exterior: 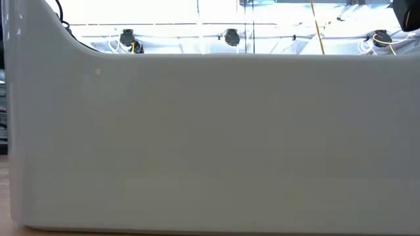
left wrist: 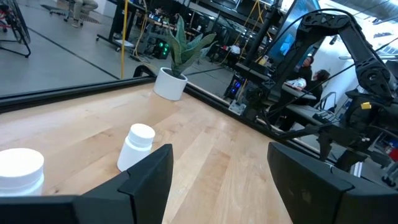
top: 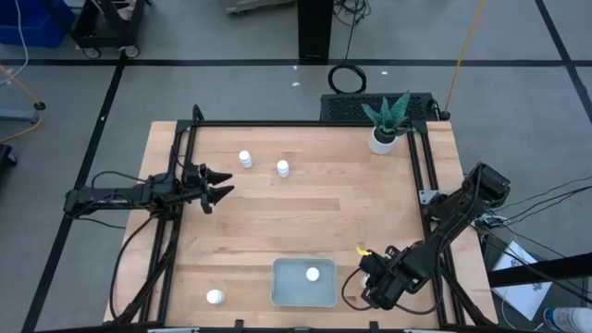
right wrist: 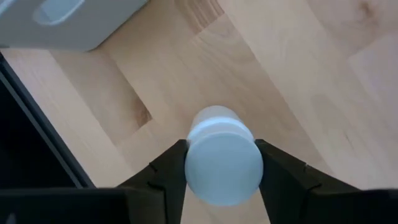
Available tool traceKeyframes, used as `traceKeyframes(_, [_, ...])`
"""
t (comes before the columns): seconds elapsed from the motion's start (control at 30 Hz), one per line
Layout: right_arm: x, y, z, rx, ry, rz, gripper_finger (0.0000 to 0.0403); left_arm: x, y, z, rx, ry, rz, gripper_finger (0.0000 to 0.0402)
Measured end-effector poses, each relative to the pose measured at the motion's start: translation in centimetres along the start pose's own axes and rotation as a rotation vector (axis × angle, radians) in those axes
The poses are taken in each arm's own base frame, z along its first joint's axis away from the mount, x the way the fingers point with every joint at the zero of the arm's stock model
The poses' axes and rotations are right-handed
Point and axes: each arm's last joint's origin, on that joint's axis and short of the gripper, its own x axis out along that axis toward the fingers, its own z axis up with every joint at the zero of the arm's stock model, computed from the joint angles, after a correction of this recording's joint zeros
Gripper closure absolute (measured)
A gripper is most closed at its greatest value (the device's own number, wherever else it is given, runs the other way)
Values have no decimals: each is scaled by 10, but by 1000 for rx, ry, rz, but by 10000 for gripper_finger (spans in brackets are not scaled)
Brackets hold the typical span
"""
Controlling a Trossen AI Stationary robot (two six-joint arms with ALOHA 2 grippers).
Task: Pick and place pill bottles into a basket
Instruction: Put the white pill bottle into the gray bin
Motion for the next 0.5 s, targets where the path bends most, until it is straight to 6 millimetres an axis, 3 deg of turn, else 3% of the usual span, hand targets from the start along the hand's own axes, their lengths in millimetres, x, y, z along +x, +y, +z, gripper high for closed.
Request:
traceKeyframes(0.33, [-2, -4, 12, -36, -16, -12, 251, 0, 0, 0, -2, 1, 0, 133])
traceKeyframes(0.5, [-15, -9, 15, -43, -53, 0, 251, 0, 0, 0, -1, 1, 0, 133])
